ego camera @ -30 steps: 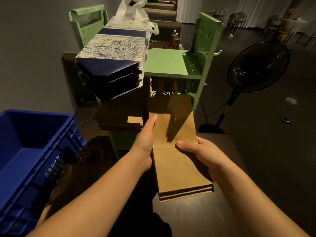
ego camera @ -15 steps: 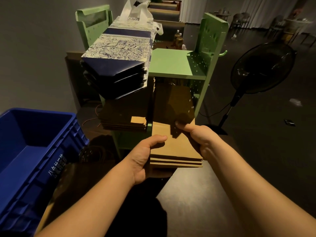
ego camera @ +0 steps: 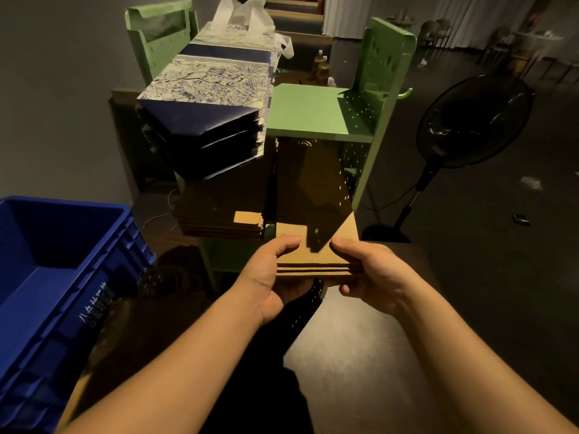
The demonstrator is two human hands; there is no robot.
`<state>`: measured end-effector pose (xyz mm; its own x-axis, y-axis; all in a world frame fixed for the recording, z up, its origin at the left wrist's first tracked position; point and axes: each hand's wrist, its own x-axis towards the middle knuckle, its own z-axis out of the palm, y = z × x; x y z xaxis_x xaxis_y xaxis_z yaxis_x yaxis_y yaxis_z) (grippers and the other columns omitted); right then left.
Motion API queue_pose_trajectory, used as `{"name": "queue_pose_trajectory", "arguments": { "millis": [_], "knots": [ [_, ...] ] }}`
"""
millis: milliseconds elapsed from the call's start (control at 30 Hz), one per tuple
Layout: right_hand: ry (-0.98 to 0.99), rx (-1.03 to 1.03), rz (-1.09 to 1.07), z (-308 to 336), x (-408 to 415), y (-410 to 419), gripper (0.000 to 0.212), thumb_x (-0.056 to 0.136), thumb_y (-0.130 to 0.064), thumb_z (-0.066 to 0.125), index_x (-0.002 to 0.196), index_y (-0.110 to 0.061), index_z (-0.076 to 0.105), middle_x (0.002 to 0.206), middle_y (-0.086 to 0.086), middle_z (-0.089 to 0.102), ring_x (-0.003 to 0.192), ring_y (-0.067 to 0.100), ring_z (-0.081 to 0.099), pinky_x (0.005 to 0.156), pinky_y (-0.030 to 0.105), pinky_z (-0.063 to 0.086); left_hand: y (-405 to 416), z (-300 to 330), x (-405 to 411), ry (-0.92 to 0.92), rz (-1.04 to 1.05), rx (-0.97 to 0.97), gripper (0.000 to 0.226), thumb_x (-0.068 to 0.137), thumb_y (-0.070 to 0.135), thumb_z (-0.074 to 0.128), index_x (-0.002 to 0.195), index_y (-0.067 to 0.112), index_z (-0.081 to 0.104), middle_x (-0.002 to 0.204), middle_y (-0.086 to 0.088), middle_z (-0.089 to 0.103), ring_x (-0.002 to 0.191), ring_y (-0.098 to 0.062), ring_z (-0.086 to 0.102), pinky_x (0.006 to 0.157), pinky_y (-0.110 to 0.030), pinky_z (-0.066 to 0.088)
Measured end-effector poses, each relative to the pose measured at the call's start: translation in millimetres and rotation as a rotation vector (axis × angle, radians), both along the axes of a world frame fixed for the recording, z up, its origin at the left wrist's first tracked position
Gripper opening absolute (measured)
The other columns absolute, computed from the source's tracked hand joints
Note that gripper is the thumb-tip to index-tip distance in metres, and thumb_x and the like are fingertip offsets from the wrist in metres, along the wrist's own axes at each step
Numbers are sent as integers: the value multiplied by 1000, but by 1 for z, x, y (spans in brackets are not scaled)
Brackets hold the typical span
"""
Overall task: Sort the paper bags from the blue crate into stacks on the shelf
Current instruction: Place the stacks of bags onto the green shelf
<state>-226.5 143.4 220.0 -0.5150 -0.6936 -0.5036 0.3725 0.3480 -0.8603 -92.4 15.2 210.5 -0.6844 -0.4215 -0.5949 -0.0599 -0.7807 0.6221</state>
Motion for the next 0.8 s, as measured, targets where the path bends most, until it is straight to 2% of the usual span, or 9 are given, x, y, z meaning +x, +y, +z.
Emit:
{"name": "queue_pose_trajectory", "arguments": {
  "millis": [67,200,300,433,567,700,800],
  "knots": [
    [21,-16,4,1,-3,-4,41,99,-34,65,127,-4,63,103,13,77,85,25,73,61,25,49,2,-1,-2,37,63,36,20,88,25,72,102,10,74,98,-14,75,96,-32,72,59,-33,57],
    [-5,-47,-41,-1,-6,-14,33,101,-30,62,122,-5,64,97,11,77,80,21,75,60,24,47,5,1,-6,126,163,87,14,89,21,68,97,11,72,92,-14,74,89,-29,70,57,-28,55],
    [-23,-68,-64,-1,-7,-22,25,101,-28,61,111,-6,68,95,12,76,76,23,73,54,23,47,8,3,-10,163,232,66,11,91,20,67,95,12,70,89,-11,72,86,-25,67,61,-27,53],
    [-55,-85,-98,-1,-10,-33,34,98,-33,65,120,-6,67,106,16,75,74,24,74,52,24,49,8,4,-13,170,313,47,18,91,23,71,106,14,70,98,-9,72,90,-23,68,65,-28,54],
    [-95,-88,-152,-3,-11,-39,36,95,-34,69,119,-7,68,115,18,75,75,27,74,51,24,50,7,6,-16,161,339,67,28,91,29,73,115,15,68,106,-9,73,98,-24,69,66,-28,55],
    [-117,-109,-189,-2,-13,-43,37,93,-34,72,117,-6,69,116,20,75,78,29,75,53,26,53,5,5,-17,166,373,65,41,88,32,78,124,16,67,116,-11,75,105,-26,72,71,-29,58],
    [-127,-182,-220,-4,-10,-40,38,94,-40,70,113,-7,70,113,18,76,85,31,76,61,32,60,6,-1,-15,168,360,23,46,87,40,77,125,16,67,118,-12,76,108,-27,73,79,-33,60]
  ]
}}
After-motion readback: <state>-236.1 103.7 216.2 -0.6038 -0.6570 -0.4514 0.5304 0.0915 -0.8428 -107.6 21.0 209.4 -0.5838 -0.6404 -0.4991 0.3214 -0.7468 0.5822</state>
